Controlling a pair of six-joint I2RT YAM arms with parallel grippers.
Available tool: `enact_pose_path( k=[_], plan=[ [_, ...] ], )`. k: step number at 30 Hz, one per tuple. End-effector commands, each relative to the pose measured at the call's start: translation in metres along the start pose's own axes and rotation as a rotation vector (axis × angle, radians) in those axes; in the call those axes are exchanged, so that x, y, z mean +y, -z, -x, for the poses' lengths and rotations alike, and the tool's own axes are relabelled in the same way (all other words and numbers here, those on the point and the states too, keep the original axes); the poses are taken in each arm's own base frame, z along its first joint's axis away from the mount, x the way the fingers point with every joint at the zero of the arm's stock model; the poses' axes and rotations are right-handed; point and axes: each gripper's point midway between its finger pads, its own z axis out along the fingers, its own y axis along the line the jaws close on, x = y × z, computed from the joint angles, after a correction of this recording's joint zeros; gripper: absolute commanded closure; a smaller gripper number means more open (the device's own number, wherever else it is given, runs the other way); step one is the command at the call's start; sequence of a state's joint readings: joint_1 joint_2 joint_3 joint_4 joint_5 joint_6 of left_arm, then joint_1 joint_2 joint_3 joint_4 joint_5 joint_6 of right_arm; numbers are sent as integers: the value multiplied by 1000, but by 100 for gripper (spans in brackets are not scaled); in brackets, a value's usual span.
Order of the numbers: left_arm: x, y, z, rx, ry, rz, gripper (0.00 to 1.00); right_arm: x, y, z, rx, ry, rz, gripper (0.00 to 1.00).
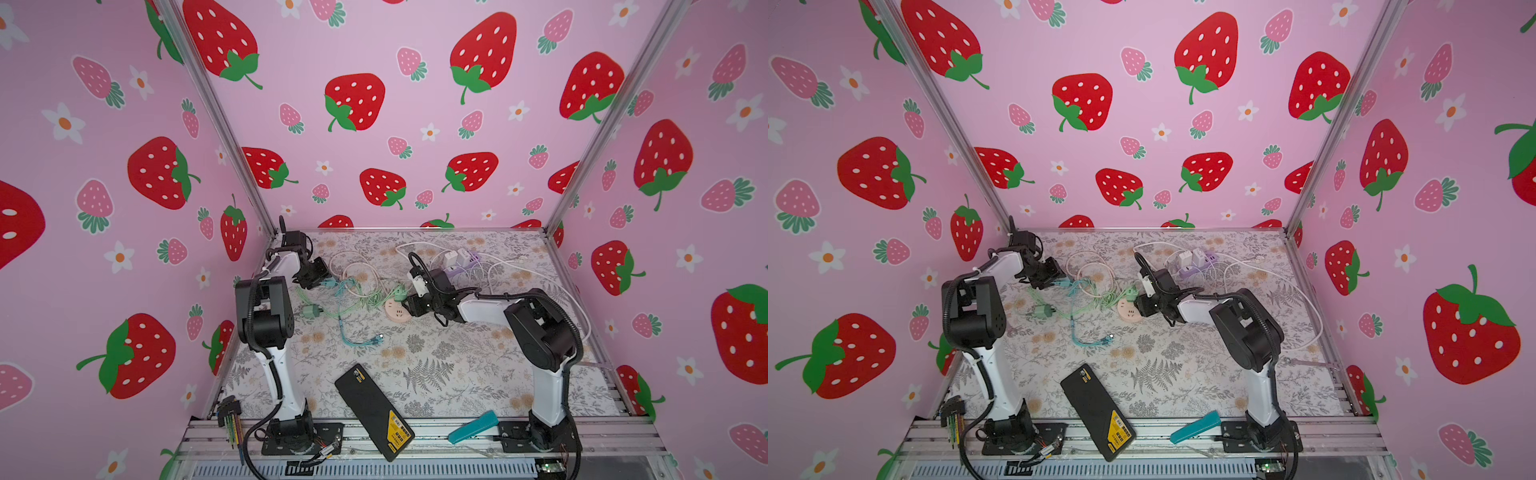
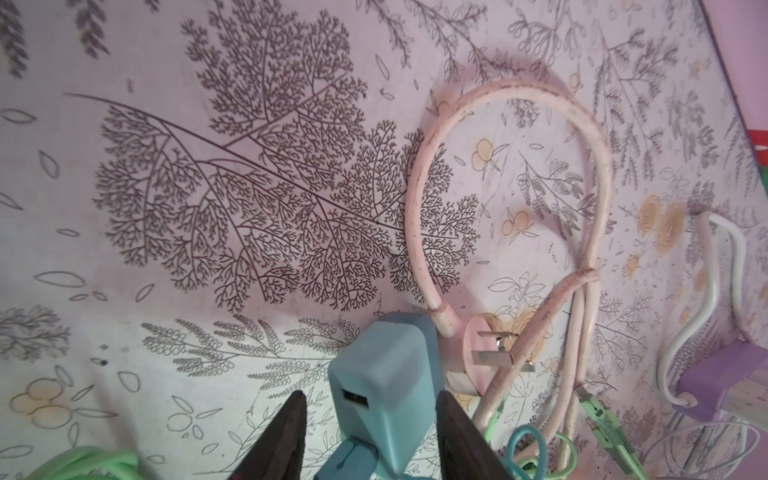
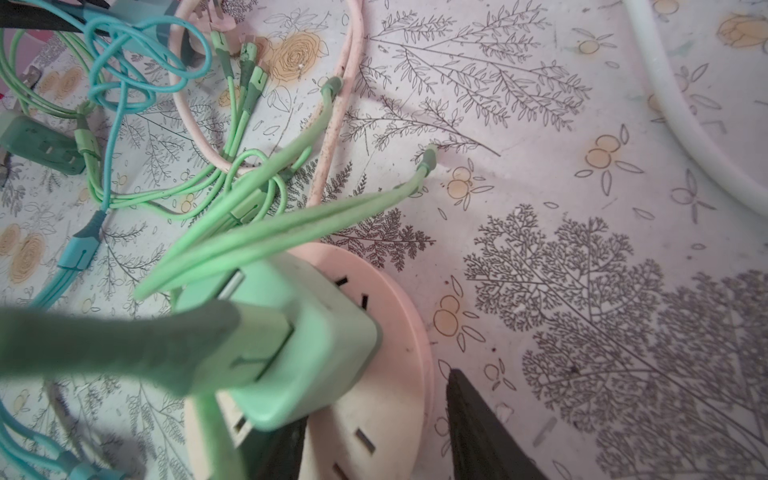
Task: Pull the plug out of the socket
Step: 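Lower the teal charger onto the table beside the pink cable, open left gripper, then move the left gripper over the mint charger while right gripper releases the socket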
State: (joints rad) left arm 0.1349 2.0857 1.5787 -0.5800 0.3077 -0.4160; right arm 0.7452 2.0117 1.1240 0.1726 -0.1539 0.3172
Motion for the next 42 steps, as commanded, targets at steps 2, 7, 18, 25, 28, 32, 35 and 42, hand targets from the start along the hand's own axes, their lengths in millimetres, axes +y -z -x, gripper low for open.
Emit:
enact_pose_path(
  k=[2, 7, 18, 25, 28, 32, 35, 42],
  plan=[
    [3, 2, -2, 5, -2, -4, 49, -96, 4, -167, 514, -6, -376, 46],
    [10, 7, 1, -5, 1, 24, 49, -97, 4, -167, 517, -4, -381, 46],
    [37, 37, 6, -79, 28, 85, 47, -96, 4, -165, 513, 0, -377, 46],
    [19, 87, 20, -242, -4, 55, 46, -96, 5, -163, 508, 3, -379, 46],
    [8, 109, 21, -287, -18, 24, 45, -95, 6, -161, 500, 5, -379, 46],
    [-12, 132, 15, -325, -63, -21, 45, -93, 8, -154, 475, 8, -377, 46],
    [-33, 145, 2, -350, -134, -45, 45, -93, 12, -146, 443, 15, -393, 45],
    [-108, 147, -51, -343, -434, -151, 45, -83, 23, -122, 336, 29, -378, 44]
  ],
)
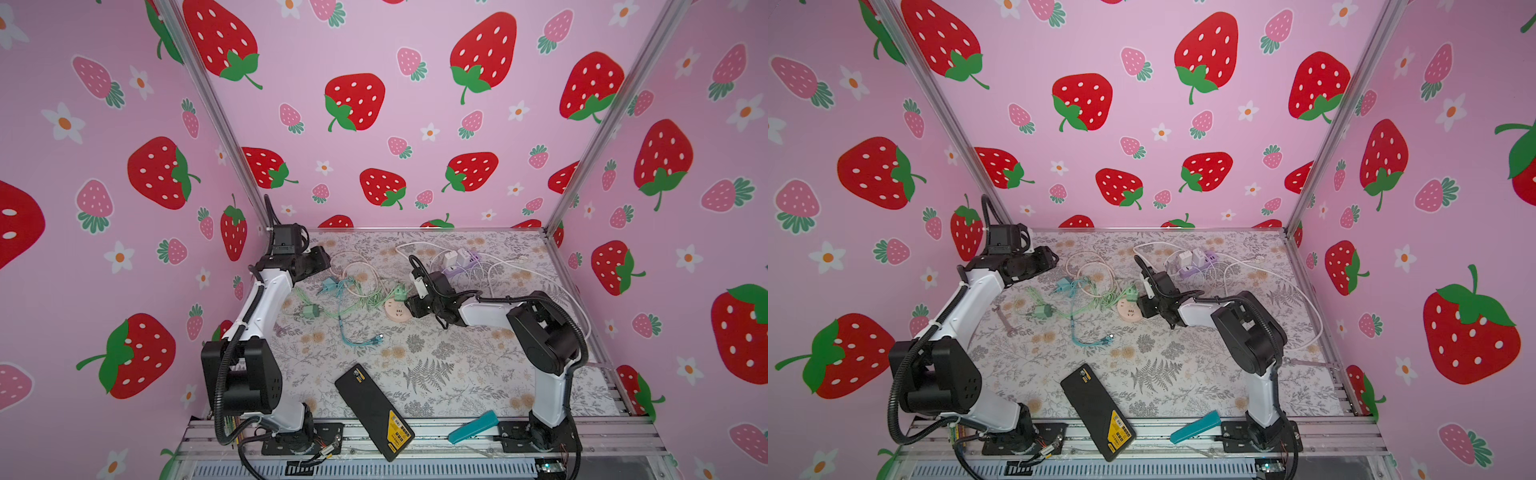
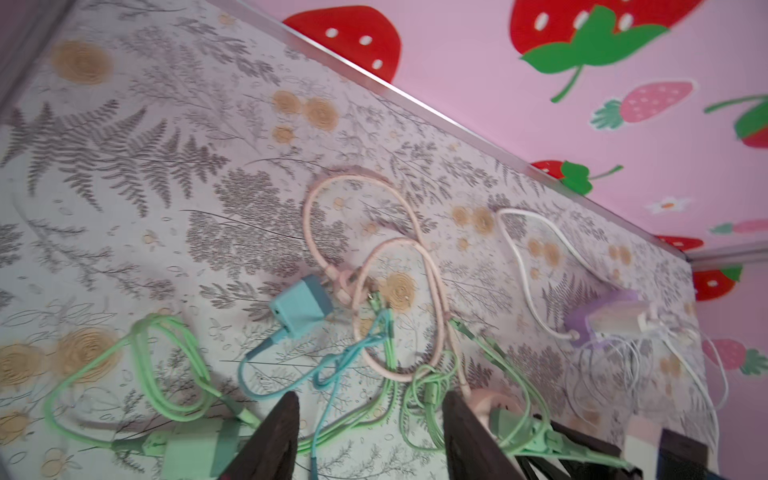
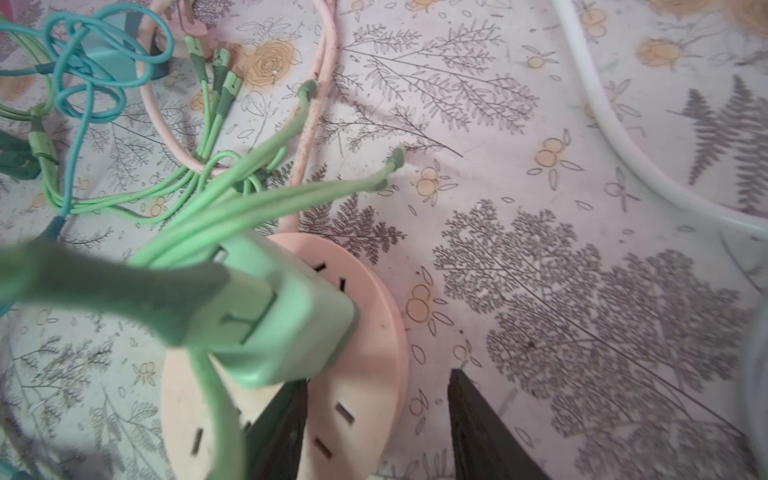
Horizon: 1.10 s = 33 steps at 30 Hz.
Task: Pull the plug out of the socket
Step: 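Move the left gripper over the mint charger while right gripper releases the socket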
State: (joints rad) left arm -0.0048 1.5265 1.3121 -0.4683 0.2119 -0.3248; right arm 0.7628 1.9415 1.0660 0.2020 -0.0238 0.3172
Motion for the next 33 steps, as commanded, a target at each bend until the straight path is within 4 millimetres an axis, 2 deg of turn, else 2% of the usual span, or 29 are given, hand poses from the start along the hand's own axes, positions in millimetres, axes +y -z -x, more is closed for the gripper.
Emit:
enact_pose_path(
  k=[1, 7, 11, 23, 29, 33],
  plan=[
    [-40, 3, -16, 1, -166, -91, 45, -72, 9, -128, 396, 44, -272, 44],
    [-105, 7, -54, -1, -415, -270, 45, -62, 21, -106, 295, 50, -236, 44],
    [-129, -1, -79, 28, -550, -323, 45, -61, 31, -94, 237, 49, -231, 44],
    [-157, -41, -124, 71, -835, -474, 40, -56, 43, -80, 165, 54, -213, 44],
    [-154, -67, -142, 122, -959, -517, 40, -53, 47, -75, 143, 55, -198, 44],
    [-148, -82, -145, 135, -1024, -498, 39, -49, 54, -67, 102, 56, -182, 44]
  ],
)
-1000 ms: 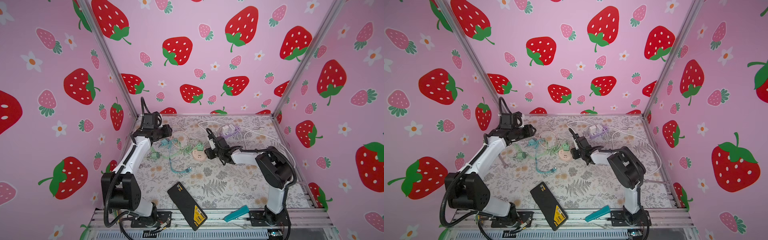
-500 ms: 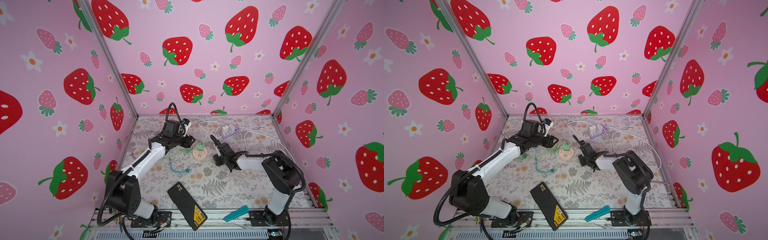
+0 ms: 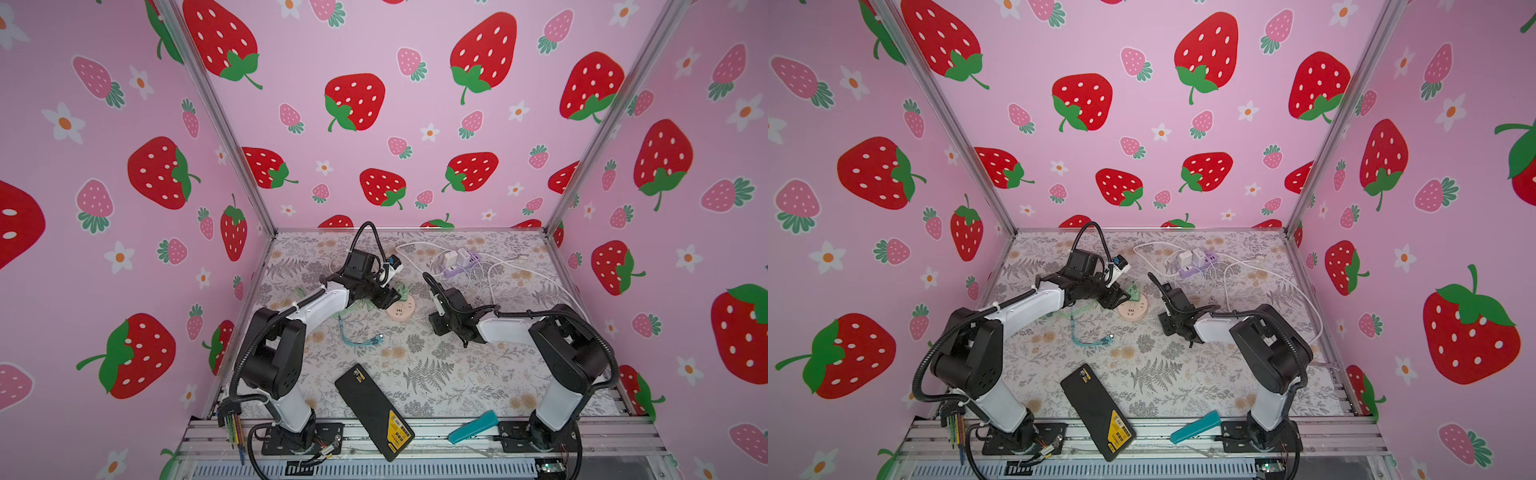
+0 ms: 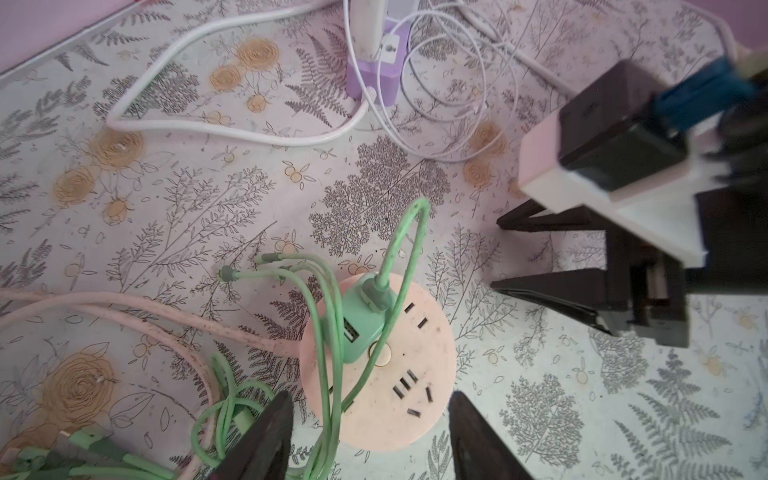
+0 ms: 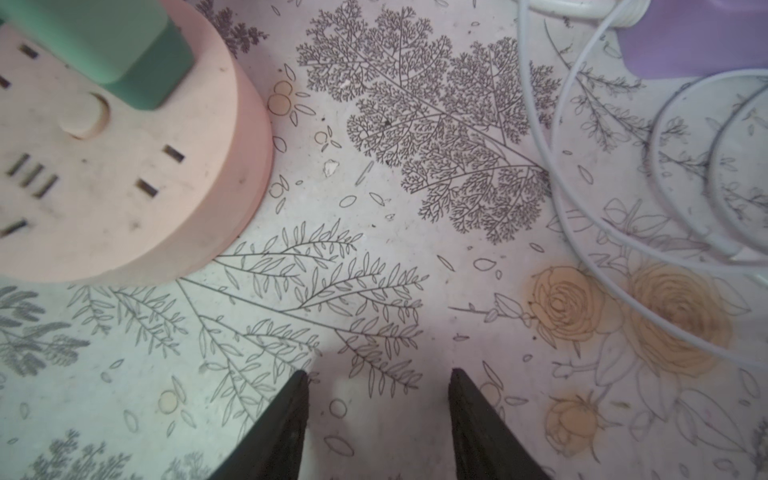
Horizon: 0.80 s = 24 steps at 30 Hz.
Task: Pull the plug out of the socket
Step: 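Move the left gripper over the mint charger while right gripper releases the socket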
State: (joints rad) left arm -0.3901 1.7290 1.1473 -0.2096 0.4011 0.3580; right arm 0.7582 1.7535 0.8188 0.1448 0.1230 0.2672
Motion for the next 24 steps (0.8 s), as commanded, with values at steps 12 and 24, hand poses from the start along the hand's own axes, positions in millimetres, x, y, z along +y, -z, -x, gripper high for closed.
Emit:
enact_pose_path(
  k=[12, 24],
  plan=[
    [18, -28, 17, 10, -189, -16, 38, 7, 33, 7, -89, 14, 80, 44],
    [3, -44, 19, 56, -234, -134, 44, 10, 35, 8, -96, 19, 99, 44]
  ],
)
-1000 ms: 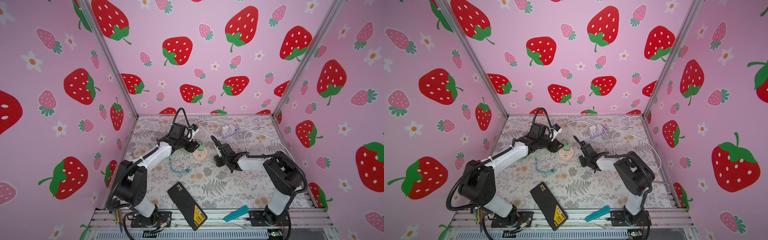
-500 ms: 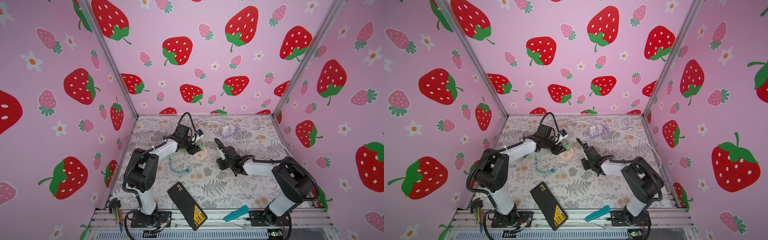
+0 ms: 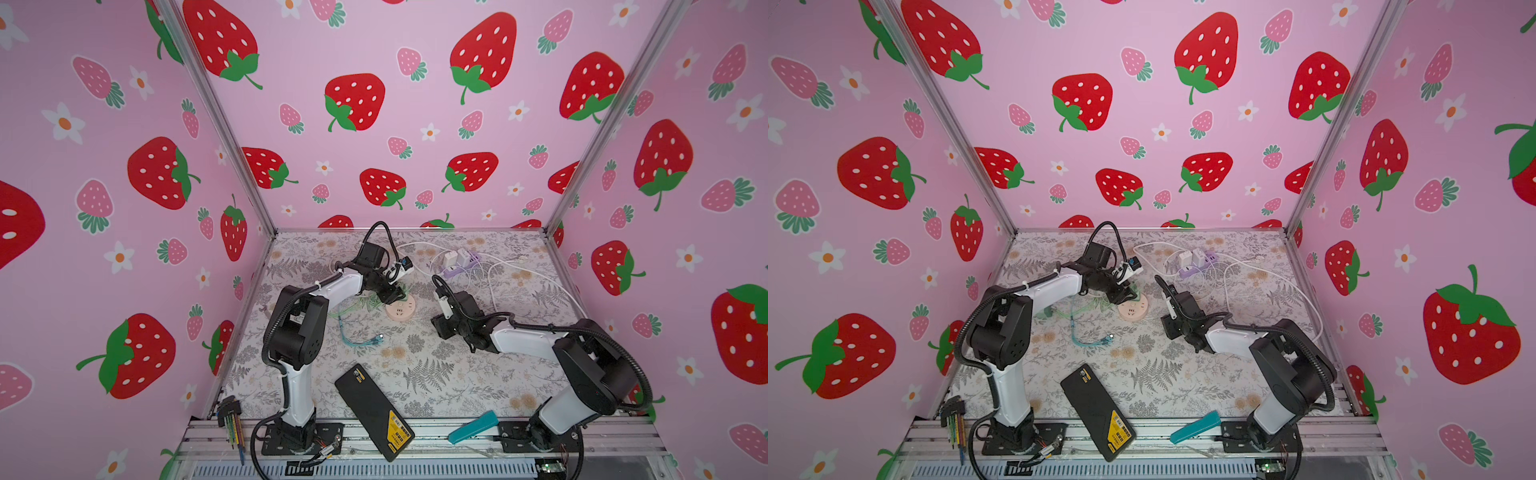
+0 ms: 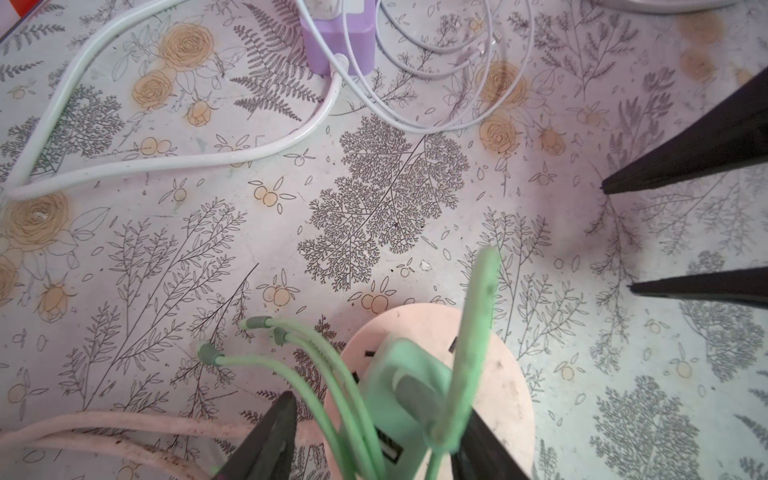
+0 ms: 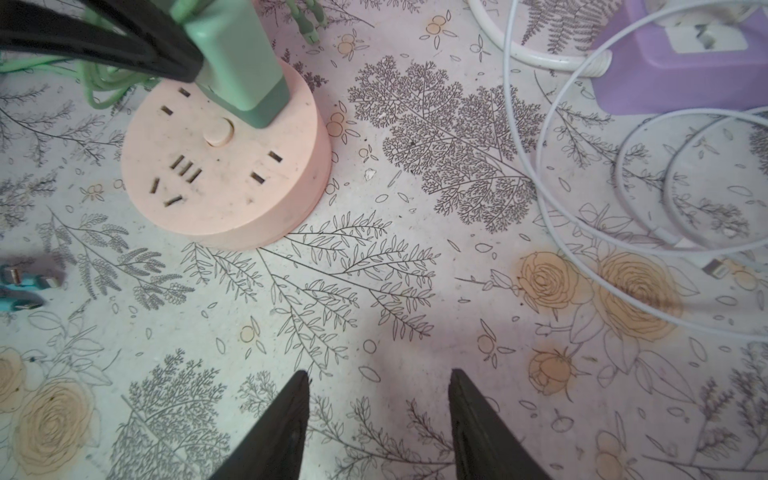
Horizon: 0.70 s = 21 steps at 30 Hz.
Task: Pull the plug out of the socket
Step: 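Move the left gripper over the mint charger while right gripper releases the socket, then close the left gripper on the mint charger while right gripper approaches socket rim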
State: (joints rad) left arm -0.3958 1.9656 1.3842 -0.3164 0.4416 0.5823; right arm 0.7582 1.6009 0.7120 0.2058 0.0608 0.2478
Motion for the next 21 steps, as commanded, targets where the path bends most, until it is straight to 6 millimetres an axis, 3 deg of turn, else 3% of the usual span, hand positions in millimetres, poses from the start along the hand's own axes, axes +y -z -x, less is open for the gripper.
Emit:
enact_pose_path(
  k=[1, 6, 21],
  plan=[
    [-9, 1, 13, -7, -52, -52, 46, 1, 2, 1, -9, 9, 12, 44],
    [-8, -4, 3, 82, -74, -25, 51, 0, 0, 0, -2, 9, 9, 44],
    [-3, 5, 10, 85, -100, 68, 70, -1, -3, -3, 19, 10, -1, 44]
  ],
)
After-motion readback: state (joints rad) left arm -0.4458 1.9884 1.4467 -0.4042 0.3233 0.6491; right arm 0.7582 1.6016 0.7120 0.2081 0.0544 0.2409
